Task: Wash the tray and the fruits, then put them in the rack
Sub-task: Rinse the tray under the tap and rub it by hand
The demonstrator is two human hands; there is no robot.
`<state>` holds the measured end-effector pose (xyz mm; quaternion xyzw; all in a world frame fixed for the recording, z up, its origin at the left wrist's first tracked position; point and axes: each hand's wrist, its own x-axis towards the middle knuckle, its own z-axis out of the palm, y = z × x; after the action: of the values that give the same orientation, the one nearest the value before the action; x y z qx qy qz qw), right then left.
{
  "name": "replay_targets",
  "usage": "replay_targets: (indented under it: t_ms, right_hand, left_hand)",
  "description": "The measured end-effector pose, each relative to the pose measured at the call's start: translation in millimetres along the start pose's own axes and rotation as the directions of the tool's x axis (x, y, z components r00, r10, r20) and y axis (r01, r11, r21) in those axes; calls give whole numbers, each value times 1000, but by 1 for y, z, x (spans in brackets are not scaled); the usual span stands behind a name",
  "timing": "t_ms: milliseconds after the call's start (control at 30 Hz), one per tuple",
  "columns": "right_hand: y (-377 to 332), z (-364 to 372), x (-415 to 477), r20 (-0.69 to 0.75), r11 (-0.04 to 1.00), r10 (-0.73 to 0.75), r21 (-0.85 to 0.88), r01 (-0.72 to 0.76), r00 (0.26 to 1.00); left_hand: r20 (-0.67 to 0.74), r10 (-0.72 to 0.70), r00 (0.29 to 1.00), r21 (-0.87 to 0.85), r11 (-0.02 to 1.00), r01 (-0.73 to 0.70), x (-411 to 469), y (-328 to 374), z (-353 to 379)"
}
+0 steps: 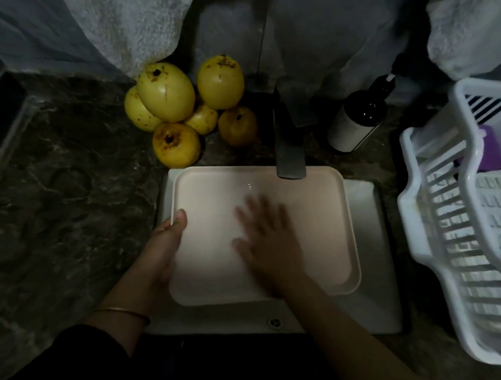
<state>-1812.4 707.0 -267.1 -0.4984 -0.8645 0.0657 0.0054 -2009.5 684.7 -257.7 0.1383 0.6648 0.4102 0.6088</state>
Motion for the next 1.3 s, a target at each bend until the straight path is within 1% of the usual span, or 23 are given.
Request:
replay_targets:
  t_ms: [67, 133, 167, 200, 233, 267, 300, 367, 433, 467, 500, 600, 700, 767, 833, 900, 933, 1000, 1033, 1067, 1133, 1200, 1300]
  right_hand:
    - [24, 1, 1, -11, 958, 286, 33, -285, 958]
    - [37, -5, 8, 51, 845, 527, 72, -529, 848]
    - [36, -6, 13, 59, 799, 594, 69, -597, 802]
    - [29, -7, 19, 56, 781, 620, 61, -622, 783]
    - [16, -5, 24, 48, 796, 601, 56, -603, 797]
    - [0, -3, 28, 38, 838, 541, 67, -542, 840]
    - [-19, -1, 30, 25, 891, 445, 94, -445, 895]
    - [-49, 2, 27, 32, 979, 169, 111, -171, 985]
    - [-54, 4, 18, 36, 995, -100, 21, 100, 994]
    - [-45, 6, 14, 36, 987, -154, -27, 155, 987]
    - [-34, 8, 11, 34, 990, -132, -36, 133, 991]
    - [9, 10, 4, 8, 983, 182, -2, -182, 983]
    - [44, 4, 8, 41, 858, 510, 49, -512, 859]
    - [44, -1, 15, 53, 801, 593, 63, -595, 804]
    - [22, -4, 21, 62, 857, 509, 59, -512, 858]
    - [-8, -5, 22, 54, 958, 267, 93, -271, 962]
    - [-21, -5, 18, 56, 986, 122, 105, -127, 991]
    - [-29, -4, 4, 34, 986, -153, 76, 151, 988]
    - [-25, -2, -3, 23, 971, -234, 49, 233, 972]
    - [-15, -1, -9, 9, 967, -252, 37, 251, 968]
    - [10, -1, -16, -13, 992, -101, 69, 102, 995]
    - [36, -2, -19, -28, 985, 155, 81, -153, 987]
    - [66, -9, -12, 58, 852, 517, 64, -520, 854]
  left_hand:
    - [-15, 1, 1000, 18, 1000, -1, 1, 0, -4]
    - [-11, -10, 1000, 40, 999, 10, 2, -2, -7]
    - [-4, -14, 1000, 51, 999, 14, 2, -2, -7]
    - [10, -11, 1000, 54, 998, 10, 3, -2, -5]
    - [19, -1, 1000, 55, 999, 0, 3, -2, -4]
    - [27, 5, 1000, 55, 998, -7, 4, -2, -1]
    - [36, 8, 999, 60, 998, -10, 3, 1, 1]
    - [65, 8, 998, 63, 998, -12, 3, 2, 4]
    - [81, -1, 997, 49, 999, -3, 5, 4, 3]
    - [70, -12, 997, 50, 999, 8, 6, 3, 2]
    - [54, -21, 998, 56, 998, 18, 5, 4, 2]
    - [28, -17, 999, 84, 996, 14, 5, 1, 3]
    - [-8, -11, 1000, 73, 997, 12, 1, 0, 7]
    - [-14, -9, 1000, 51, 999, 10, 0, -1, 12]
    - [-14, 5, 1000, 64, 998, -4, -5, -1, 20]
    - [-8, 26, 1000, 45, 999, -25, -11, -1, 28]
    - [3, 29, 1000, 21, 999, -29, -15, -3, 30]
    - [25, 49, 998, 3, 999, -49, -23, -2, 31]
    - [35, 44, 998, 4, 999, -45, -26, -1, 30]
    - [36, 38, 999, -5, 999, -38, -30, -2, 30]
    - [-2, 41, 999, 8, 999, -41, -31, -3, 29]
    - [-48, 26, 998, 56, 998, -23, -35, -3, 30]
    - [-85, 22, 996, 98, 995, -14, -36, -5, 30]
